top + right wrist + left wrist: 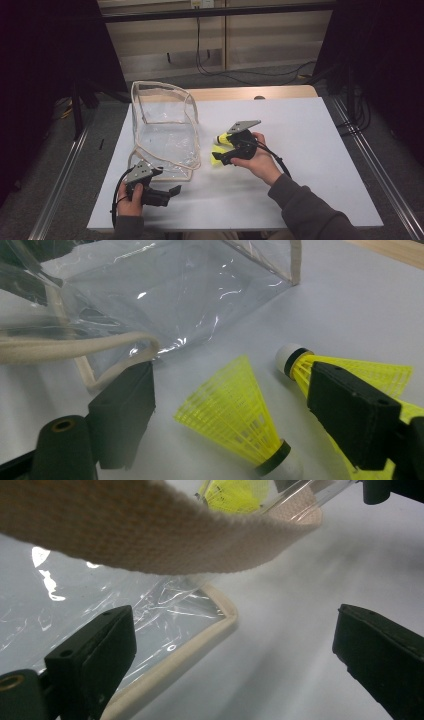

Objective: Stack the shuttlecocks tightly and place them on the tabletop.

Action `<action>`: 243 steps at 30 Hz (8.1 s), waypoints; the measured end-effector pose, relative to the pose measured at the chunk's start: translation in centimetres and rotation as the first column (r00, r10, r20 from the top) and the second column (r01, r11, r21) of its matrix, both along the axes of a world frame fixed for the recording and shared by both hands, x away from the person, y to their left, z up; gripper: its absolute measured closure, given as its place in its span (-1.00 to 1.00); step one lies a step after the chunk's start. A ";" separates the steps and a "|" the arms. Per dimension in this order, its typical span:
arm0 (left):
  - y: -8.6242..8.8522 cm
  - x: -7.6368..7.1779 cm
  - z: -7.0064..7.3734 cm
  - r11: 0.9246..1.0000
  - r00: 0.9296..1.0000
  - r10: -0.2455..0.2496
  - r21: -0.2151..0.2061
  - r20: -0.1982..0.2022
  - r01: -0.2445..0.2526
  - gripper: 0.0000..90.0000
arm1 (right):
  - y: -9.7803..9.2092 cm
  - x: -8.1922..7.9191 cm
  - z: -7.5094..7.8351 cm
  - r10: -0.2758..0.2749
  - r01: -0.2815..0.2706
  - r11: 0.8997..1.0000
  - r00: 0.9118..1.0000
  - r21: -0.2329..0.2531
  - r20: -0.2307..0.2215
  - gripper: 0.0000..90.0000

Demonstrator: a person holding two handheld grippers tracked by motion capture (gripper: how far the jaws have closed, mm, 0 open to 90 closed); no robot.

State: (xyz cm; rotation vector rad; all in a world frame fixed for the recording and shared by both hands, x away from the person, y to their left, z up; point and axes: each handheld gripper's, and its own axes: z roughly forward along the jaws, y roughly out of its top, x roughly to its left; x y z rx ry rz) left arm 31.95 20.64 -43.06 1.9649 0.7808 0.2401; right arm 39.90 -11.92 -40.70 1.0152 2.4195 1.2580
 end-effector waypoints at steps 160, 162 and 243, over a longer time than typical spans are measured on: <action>-0.3 0.0 -0.1 1.000 1.000 0.005 0.018 0.000 -0.005 -0.91 | -14.5 -2.8 -1.6 -0.222 0.220 0.975 0.972 0.041 0.076 0.20; -0.3 0.0 -0.1 1.000 1.000 0.006 0.017 0.001 -0.006 -0.91 | -14.6 -2.9 -1.6 -0.227 0.224 0.974 0.971 0.039 0.080 0.20; -0.5 0.1 -0.1 1.000 1.000 0.004 0.020 0.003 -0.004 -0.91 | -18.2 -4.0 -3.2 -0.257 0.255 0.966 0.965 0.036 0.044 0.91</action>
